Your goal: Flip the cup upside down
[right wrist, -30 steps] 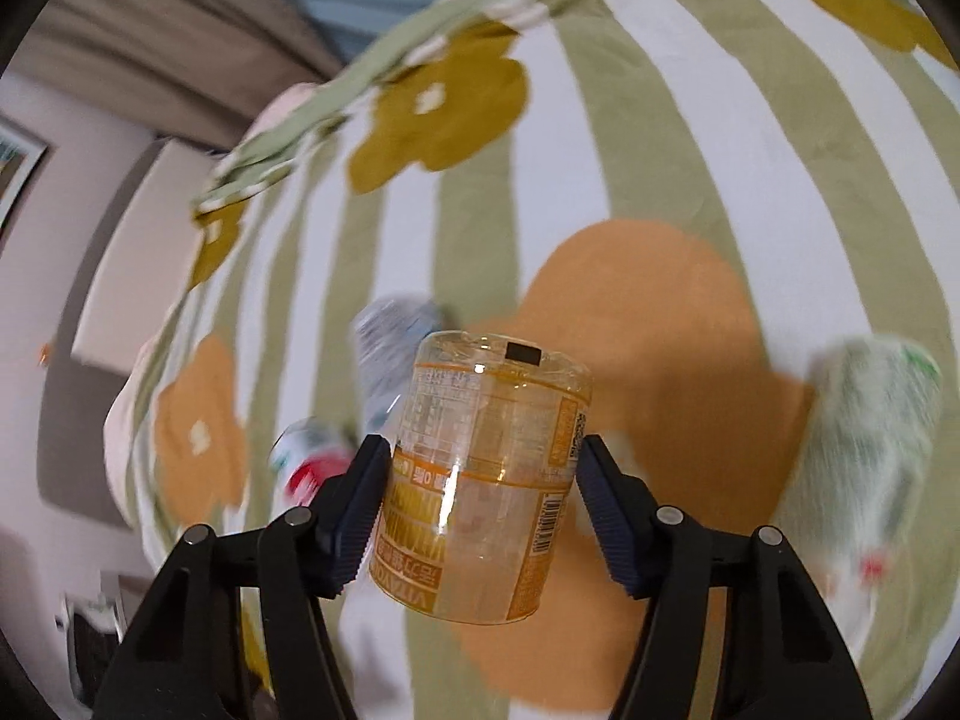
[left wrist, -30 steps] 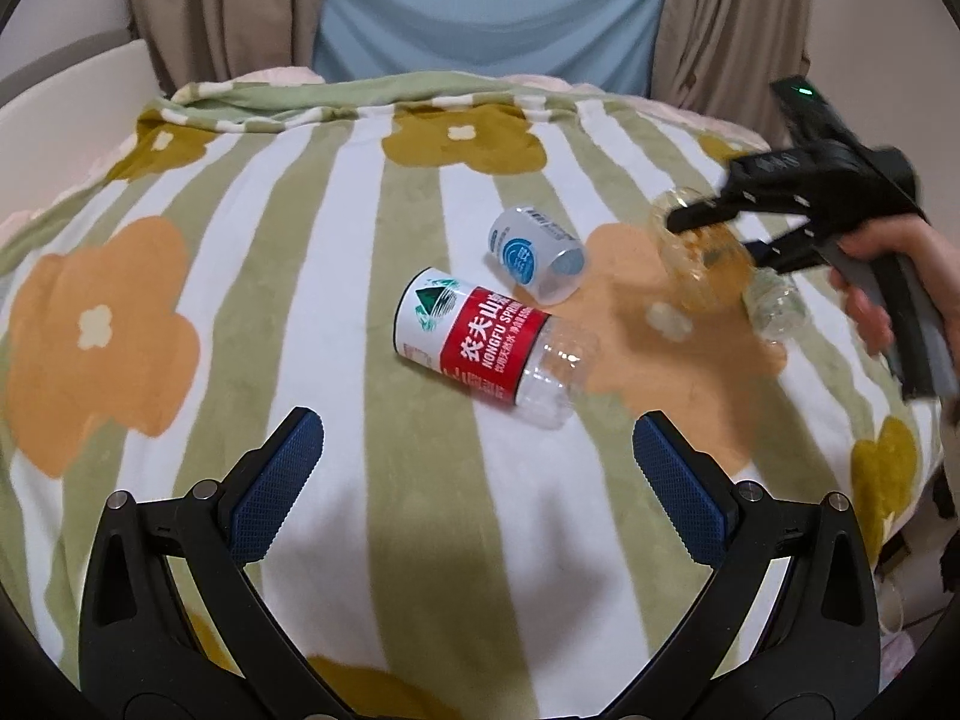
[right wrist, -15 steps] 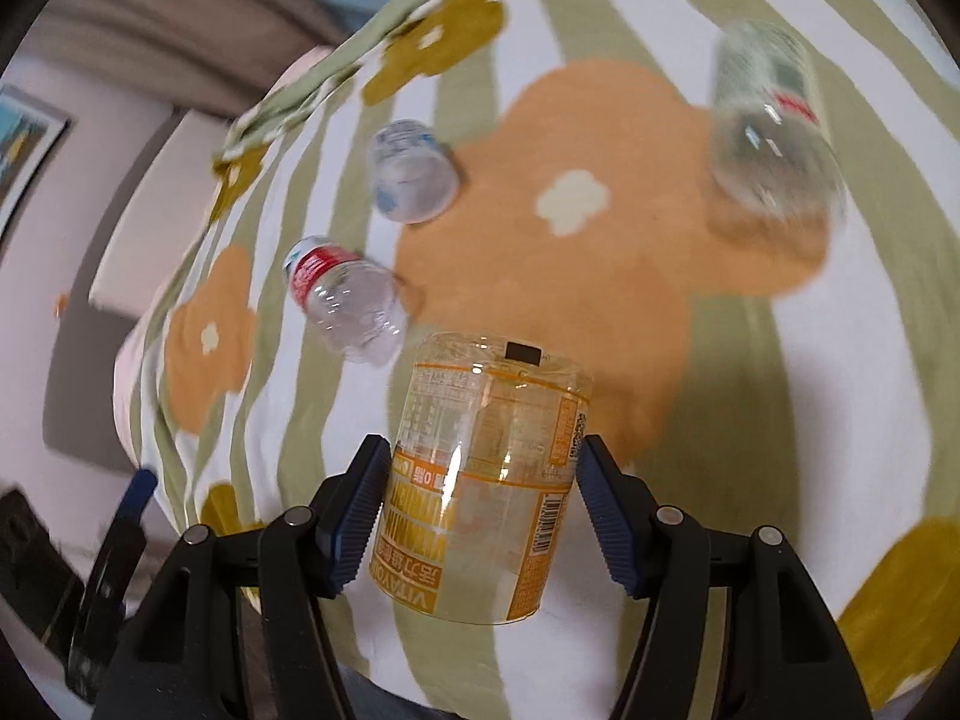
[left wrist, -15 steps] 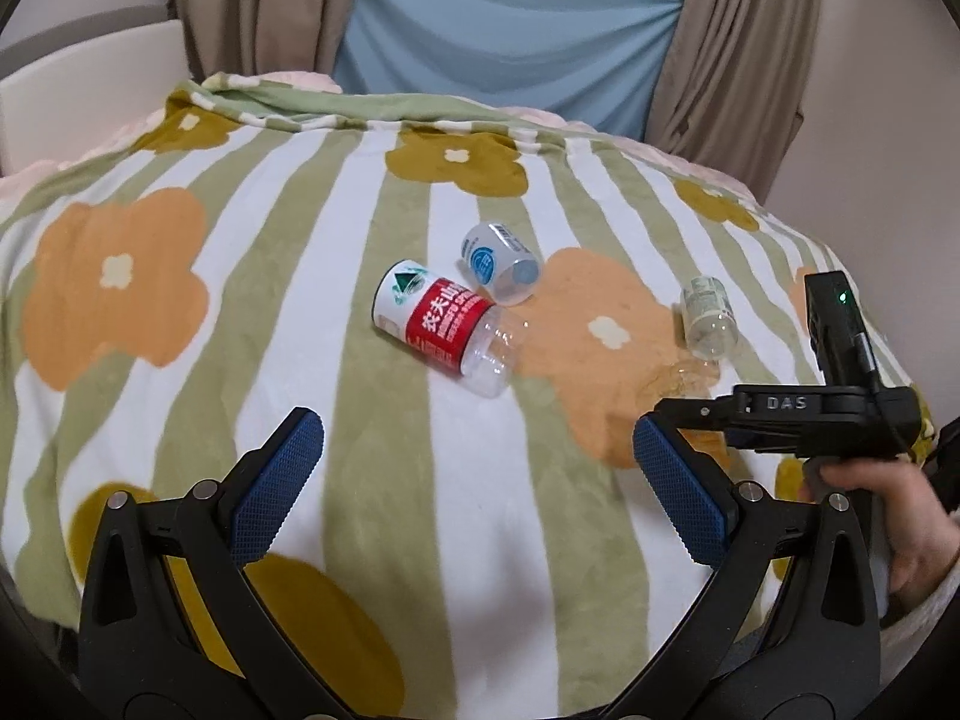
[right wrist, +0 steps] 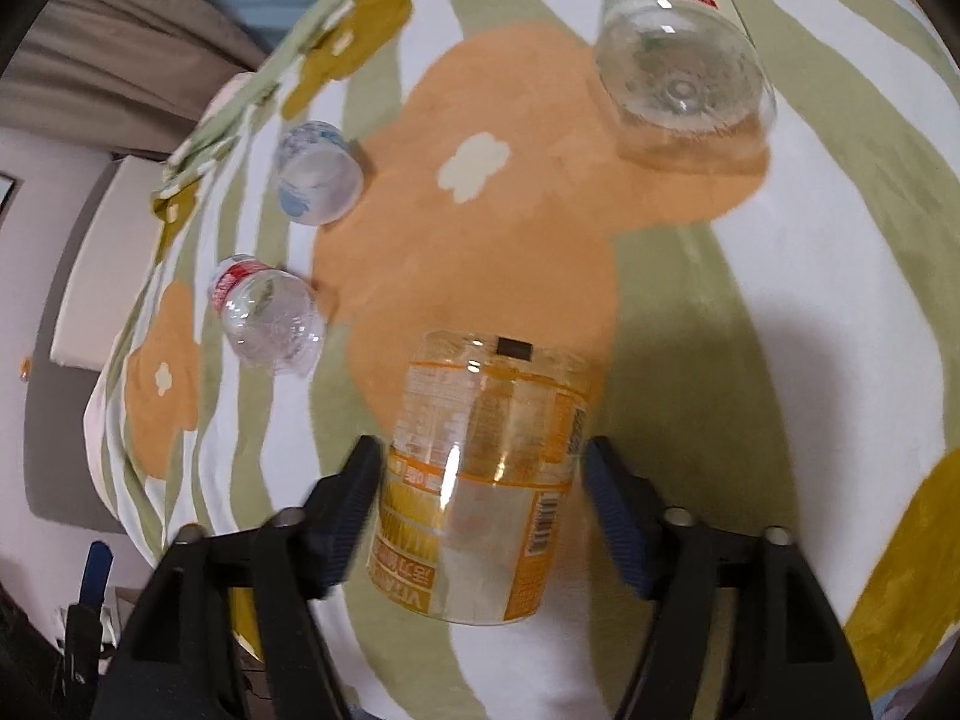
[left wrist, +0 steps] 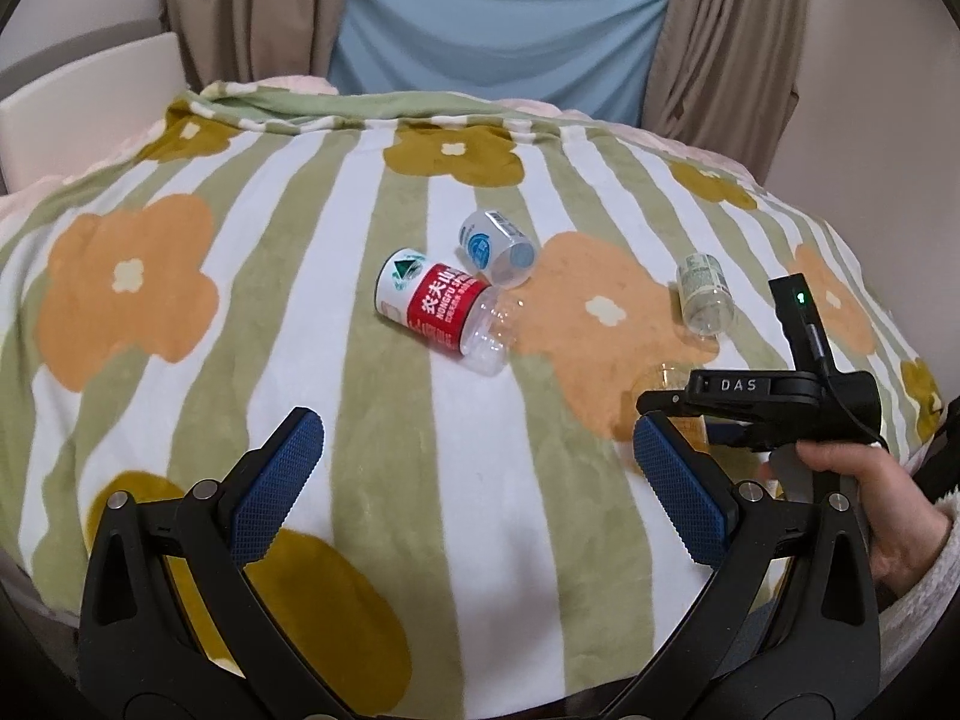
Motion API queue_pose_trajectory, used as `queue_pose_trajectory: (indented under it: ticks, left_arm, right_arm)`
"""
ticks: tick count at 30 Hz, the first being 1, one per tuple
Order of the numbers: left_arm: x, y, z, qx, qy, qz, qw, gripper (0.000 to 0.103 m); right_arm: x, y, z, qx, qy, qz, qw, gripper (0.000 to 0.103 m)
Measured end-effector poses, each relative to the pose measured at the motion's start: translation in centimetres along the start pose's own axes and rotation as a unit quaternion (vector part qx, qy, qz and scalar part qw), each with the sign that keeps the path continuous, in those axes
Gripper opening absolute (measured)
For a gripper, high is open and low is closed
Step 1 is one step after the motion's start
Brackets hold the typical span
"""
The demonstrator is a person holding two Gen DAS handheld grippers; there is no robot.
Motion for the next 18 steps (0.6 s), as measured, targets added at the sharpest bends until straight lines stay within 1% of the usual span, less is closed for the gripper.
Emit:
queue_pose_trajectory:
  ticks: [1, 2, 6, 10, 12, 14, 16, 17, 18]
  left_arm:
    - [0.0, 0.1, 0.1, 0.0, -0.001, 0.001, 1.0, 0.103]
    - [0.0, 0.1, 0.2, 0.0, -0.002, 0.002, 1.0, 0.103]
    - [-0.2, 0.2, 1.0, 0.005, -0.012, 0.0, 0.9999, 0.103]
    - [-0.9, 0.0, 2.3, 0.03, -0.03, -0.021, 0.9989, 0.103]
    - [-1.6, 0.0, 3.3, 0.044, -0.045, -0.027, 0.9976, 0.103]
    - [-2.7, 0.0, 4.6, 0.057, -0.066, -0.034, 0.9957, 0.103]
    - [-4.5, -0.3, 5.9, 0.072, -0.092, -0.041, 0.9923, 0.103]
    - [-5.6, -0.6, 6.4, 0.082, -0.106, -0.044, 0.99, 0.103]
    - [-6.9, -1.2, 6.8, 0.096, -0.121, -0.049, 0.9868, 0.103]
  right_arm:
    - [-0.1, -0.1, 0.1, 0.005, -0.006, -0.002, 1.0, 0.098]
    - [0.0, 0.0, 0.2, 0.005, -0.007, 0.005, 1.0, 0.101]
    - [0.2, 1.1, 0.0, -0.004, 0.02, 0.002, 1.0, 0.102]
    - [-0.1, 3.8, -0.4, -0.033, 0.04, 0.045, 0.998, 0.102]
    - [-0.2, 6.2, -0.7, -0.063, 0.061, 0.067, 0.994, 0.102]
    - [-0.2, 9.1, -1.2, -0.102, 0.1, 0.092, 0.986, 0.102]
    - [0.0, 11.9, -2.0, -0.143, 0.141, 0.108, 0.974, 0.102]
    - [0.1, 13.5, -2.7, -0.171, 0.173, 0.103, 0.965, 0.102]
    - [0.1, 14.4, -3.2, -0.185, 0.192, 0.096, 0.959, 0.102]
Point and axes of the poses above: each gripper's, at about its wrist camera, not at the fingertips, and y roughly against the way its jaws point, x to its left, z to its top, the point moved 2 cm from there along -y, roughly the way its jaws point, and after that the axes turned 4 degrees about -y, right-handed, at the moved point
